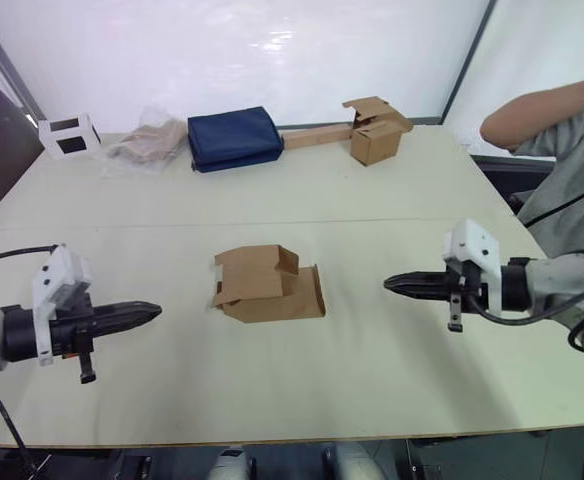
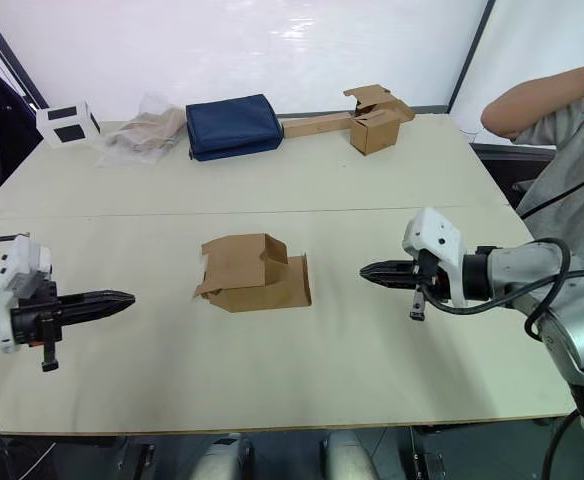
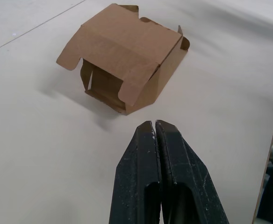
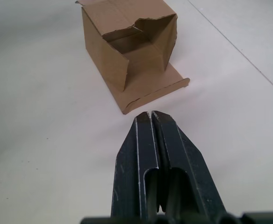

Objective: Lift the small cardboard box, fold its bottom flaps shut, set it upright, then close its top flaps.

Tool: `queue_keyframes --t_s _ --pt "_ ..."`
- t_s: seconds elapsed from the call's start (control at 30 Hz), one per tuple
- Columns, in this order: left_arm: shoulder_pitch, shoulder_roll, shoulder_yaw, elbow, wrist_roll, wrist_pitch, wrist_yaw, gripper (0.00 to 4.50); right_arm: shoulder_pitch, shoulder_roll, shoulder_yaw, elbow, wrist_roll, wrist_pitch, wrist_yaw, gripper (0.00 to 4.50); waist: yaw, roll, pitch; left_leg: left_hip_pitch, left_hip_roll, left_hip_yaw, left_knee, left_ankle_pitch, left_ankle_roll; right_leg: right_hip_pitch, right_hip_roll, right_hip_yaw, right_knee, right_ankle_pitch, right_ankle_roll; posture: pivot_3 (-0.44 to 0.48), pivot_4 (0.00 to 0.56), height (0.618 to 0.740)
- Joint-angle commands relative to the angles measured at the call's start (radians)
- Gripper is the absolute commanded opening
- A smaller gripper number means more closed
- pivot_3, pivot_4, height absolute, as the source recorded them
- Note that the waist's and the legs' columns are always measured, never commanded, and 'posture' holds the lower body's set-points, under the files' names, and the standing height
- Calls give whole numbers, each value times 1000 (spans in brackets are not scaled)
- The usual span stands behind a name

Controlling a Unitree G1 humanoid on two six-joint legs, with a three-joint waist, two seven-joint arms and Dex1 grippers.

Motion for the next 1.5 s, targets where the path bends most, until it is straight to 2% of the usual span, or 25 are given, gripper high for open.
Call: queue_keyframes --t_s 0.03,0.63,0.93,1.07,1.13,1.23,1.27,1.33,1.37,1.47,1.5 --pt "-9 32 4 14 25 -32 -19 69 -9 13 -25 -27 12 -10 -17 0 0 0 0 0 0 0 0 0 0 0 0 0 0 0 0 0 150 740" --pt "-51 24 -31 14 23 -13 -9 69 -9 40 -8 -57 16 -12 -57 0 0 0 0 0 0 0 0 0 0 0 0 0 0 0 0 0 150 740" --pt "-164 55 -112 70 20 23 -17 69 -4 64 -11 -83 30 9 -97 0 -1 0 0 0 0 0 0 0 0 0 0 0 0 0 0 0 150 740" --pt "-190 40 -142 84 27 34 6 69 22 71 -4 -93 6 -4 -116 0 -1 0 0 0 0 0 0 0 0 0 0 0 0 0 0 0 150 740" --pt "-239 42 -168 77 -19 140 57 69 17 85 -19 -112 39 17 -132 0 1 0 0 0 0 0 0 0 0 0 0 0 0 0 0 0 150 740" --pt "-336 9 -169 73 -167 340 140 69 2 89 -9 -96 25 12 -142 0 2 0 0 -1 0 -1 1 0 0 0 0 0 1 0 0 0 150 740" --pt "-360 -4 -173 80 -202 392 162 543 3 88 1 -87 9 4 -144 0 2 0 0 -1 0 -1 2 0 0 0 0 0 1 0 0 0 150 740" --pt "-387 -19 -180 93 -245 459 181 1012 9 88 17 -83 -8 -9 -143 0 -1 0 0 -1 0 -1 2 0 0 0 0 0 1 0 0 0 150 740" --pt "-417 -36 -171 132 -288 521 203 1602 9 93 19 -87 -3 -7 -143 0 -2 0 0 -1 0 -1 1 0 0 0 0 0 1 0 0 0 150 740" --pt "-517 -95 -141 290 -394 722 284 2893 -8 107 30 -79 -3 -11 -145 0 -2 0 0 -1 0 -1 1 0 0 -1 1 0 2 0 0 0 150 740" --pt "-532 -108 -135 320 -407 757 303 3201 -14 111 37 -72 -12 -17 -146 0 -3 0 0 0 0 -1 2 0 0 -1 1 0 3 0 0 0 150 740"
